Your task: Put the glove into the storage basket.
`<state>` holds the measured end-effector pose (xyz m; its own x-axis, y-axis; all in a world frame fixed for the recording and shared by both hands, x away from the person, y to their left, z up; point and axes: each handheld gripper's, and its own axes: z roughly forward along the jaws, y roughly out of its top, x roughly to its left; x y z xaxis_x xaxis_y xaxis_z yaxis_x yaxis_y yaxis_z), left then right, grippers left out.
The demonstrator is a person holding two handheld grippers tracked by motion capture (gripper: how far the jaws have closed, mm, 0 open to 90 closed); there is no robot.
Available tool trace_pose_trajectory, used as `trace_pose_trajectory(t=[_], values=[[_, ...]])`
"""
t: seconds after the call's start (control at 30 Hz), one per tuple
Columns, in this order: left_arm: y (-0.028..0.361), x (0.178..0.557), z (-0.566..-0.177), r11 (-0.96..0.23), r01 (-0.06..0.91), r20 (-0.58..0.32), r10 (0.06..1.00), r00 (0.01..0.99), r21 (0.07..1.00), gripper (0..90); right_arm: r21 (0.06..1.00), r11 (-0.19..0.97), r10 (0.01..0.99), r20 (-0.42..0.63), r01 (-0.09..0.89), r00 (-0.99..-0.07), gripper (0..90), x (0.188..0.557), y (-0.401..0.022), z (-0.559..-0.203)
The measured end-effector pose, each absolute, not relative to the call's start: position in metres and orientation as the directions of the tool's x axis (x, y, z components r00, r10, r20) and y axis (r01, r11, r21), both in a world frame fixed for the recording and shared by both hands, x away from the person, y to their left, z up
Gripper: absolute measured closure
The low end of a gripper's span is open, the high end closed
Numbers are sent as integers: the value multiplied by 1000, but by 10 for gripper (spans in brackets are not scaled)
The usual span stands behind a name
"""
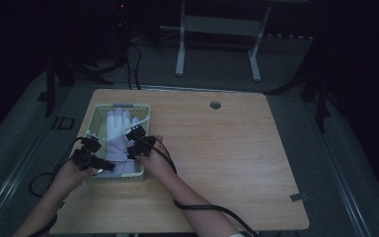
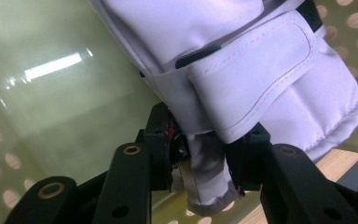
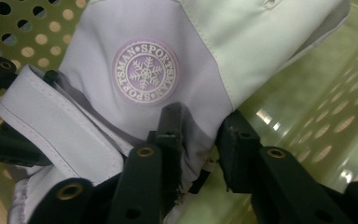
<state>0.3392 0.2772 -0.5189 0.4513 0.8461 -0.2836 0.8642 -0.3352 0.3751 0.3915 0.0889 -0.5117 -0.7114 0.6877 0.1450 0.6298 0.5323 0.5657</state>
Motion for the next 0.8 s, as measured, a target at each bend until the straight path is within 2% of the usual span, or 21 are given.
trace_pose_trajectory(t=[0.2,0.23,0.3,0.37,0.43,0.5,0.6,0.67,0.8], values=[[276,339,-518,-350,857,-251,852,459,379,595,594,544,672,114,593,-731,574,390,87,-503],[276,338,-517,-350,854,-242,854,460,384,563,602,542,670,112,587,-734,520,390,86,-501],[277,336,-514,-347,843,-237,852,466,411,466,635,528,659,113,564,-743,474,390,82,-498],[278,335,-512,-335,837,-258,844,471,432,397,658,511,651,123,553,-749,431,391,77,-492],[280,332,-510,-305,841,-319,824,468,446,282,695,510,622,109,507,-775,380,391,72,-488],[281,330,-507,-306,836,-309,826,471,456,212,703,517,621,84,488,-780,337,390,68,-483],[281,326,-503,-296,819,-278,838,470,492,174,715,515,594,99,473,-798,249,391,60,-480],[281,325,-501,-281,809,-247,855,455,516,114,718,519,580,103,464,-808,179,392,56,-478],[279,321,-497,-261,779,-211,870,446,570,64,717,535,552,103,447,-827,156,390,52,-477]])
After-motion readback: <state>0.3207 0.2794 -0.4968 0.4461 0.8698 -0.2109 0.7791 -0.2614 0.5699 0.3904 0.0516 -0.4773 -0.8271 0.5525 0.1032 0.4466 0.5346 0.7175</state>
